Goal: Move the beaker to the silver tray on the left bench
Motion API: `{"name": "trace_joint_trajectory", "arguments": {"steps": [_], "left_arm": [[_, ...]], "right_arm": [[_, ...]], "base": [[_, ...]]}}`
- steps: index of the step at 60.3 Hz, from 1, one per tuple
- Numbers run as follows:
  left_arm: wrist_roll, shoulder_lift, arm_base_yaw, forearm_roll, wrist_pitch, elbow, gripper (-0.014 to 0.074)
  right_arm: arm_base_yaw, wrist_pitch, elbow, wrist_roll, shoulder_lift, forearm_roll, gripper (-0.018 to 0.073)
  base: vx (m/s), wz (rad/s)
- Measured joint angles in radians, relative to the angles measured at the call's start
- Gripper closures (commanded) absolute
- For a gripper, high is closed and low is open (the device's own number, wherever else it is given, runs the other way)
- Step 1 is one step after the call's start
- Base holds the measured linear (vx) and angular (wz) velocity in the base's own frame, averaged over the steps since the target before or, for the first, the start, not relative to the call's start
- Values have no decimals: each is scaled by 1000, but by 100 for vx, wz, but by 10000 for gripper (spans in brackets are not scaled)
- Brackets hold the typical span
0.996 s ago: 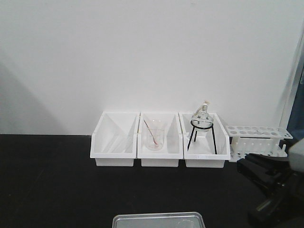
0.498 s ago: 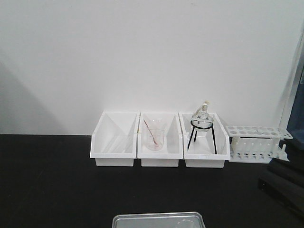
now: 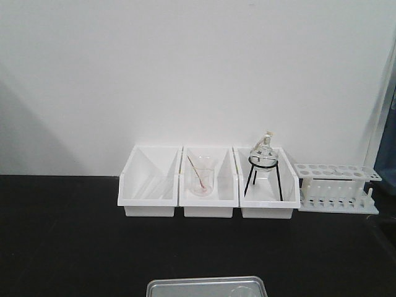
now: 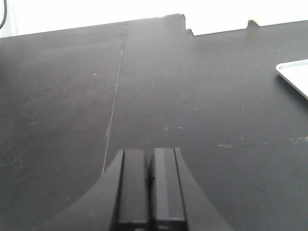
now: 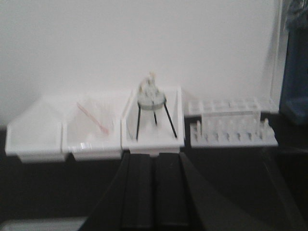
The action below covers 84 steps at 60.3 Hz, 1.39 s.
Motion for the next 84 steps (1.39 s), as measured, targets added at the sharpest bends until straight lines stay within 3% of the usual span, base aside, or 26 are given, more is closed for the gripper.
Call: {"name": "trace_joint_trajectory", "arguments": {"steps": [7,9,13,20,28,35,42,54,84], "left_arm": [[0,0,0,0,0,0,595],[0,0,0,0,0,0,595],[0,0,0,0,0,0,595],[0,0,0,0,0,0,595],[0,0,0,0,0,0,595],[0,0,0,0,0,0,595],[0,0,0,0,0,0,595],[0,0,0,0,0,0,595],[0,0,0,0,0,0,595]], "right_arm": [[19,164,19,-546,-43,392,573],[15,182,43,-643,-70,476,573],[-10,162,118,-726,-142,570,573],[-87,31,334,-663,-301,603,573],[-179,-85,577,-465,-509,521,573],[-222,-97,699,-390,-667,490,573],[-226,-97,709,-410,-718,479,573],[-226,-98,711,-552,-723,478,573],[-226,-98,711,-575,-723,499,573]], "base": [[0,0],[0,0],[0,0],[0,0],[0,0],[0,0],[0,0],[0,0],[0,0]]}}
